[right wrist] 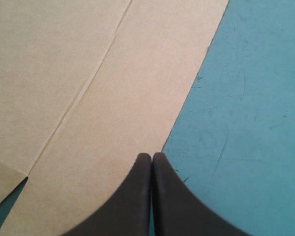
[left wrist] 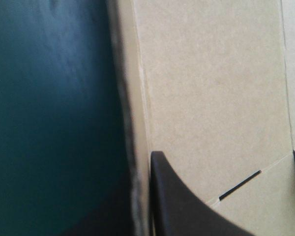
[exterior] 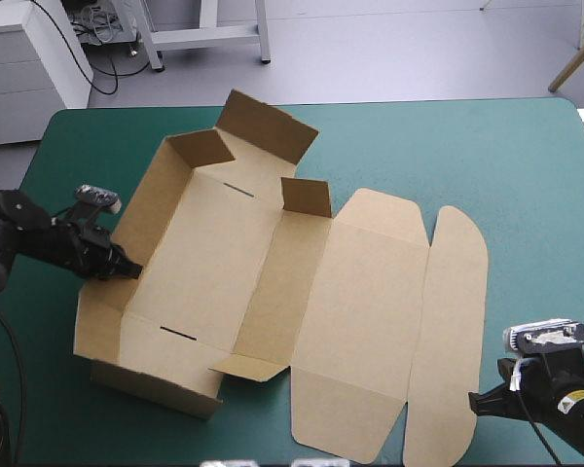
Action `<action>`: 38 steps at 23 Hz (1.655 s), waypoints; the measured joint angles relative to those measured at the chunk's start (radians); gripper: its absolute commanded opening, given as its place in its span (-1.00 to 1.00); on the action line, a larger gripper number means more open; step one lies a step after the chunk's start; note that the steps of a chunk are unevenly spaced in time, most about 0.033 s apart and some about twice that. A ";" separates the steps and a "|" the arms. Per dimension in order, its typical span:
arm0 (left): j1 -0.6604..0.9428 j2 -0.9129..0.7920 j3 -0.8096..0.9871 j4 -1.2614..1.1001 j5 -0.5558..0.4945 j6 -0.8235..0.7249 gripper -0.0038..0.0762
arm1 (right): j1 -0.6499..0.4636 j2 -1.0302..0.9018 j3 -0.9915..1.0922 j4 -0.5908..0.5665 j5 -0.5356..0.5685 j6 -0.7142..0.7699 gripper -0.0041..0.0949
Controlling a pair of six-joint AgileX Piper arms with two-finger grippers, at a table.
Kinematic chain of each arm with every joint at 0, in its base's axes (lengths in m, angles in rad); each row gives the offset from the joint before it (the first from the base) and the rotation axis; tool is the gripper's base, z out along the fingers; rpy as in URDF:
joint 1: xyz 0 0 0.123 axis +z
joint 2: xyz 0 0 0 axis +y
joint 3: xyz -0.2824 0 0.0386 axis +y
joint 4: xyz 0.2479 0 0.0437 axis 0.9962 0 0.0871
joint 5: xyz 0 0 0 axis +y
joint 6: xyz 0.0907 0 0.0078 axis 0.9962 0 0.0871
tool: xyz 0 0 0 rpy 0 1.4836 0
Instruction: Fold the box
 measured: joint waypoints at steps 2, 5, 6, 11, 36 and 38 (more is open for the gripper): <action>-0.122 0.013 -0.105 0.096 -0.025 -0.040 -0.93 | 0.000 0.000 0.000 0.000 0.000 0.000 -0.96; -0.270 0.062 -0.223 0.226 -0.053 -0.072 -0.93 | 0.000 0.000 0.000 0.000 0.000 0.000 -0.96; -0.340 0.092 -0.266 0.295 -0.081 -0.075 -0.93 | 0.000 0.000 0.000 0.000 0.000 0.000 -0.96; -0.563 0.160 -0.337 0.550 -0.266 -0.113 -0.93 | 0.000 0.000 0.000 0.000 0.000 0.000 -0.96; -1.126 0.163 -0.113 1.668 -0.489 -0.688 -0.93 | 0.000 0.000 0.000 0.000 0.000 -0.001 -0.96; -1.164 0.163 -0.044 1.870 -0.498 -0.863 -0.93 | 0.000 0.000 0.000 0.000 0.000 -0.003 -0.96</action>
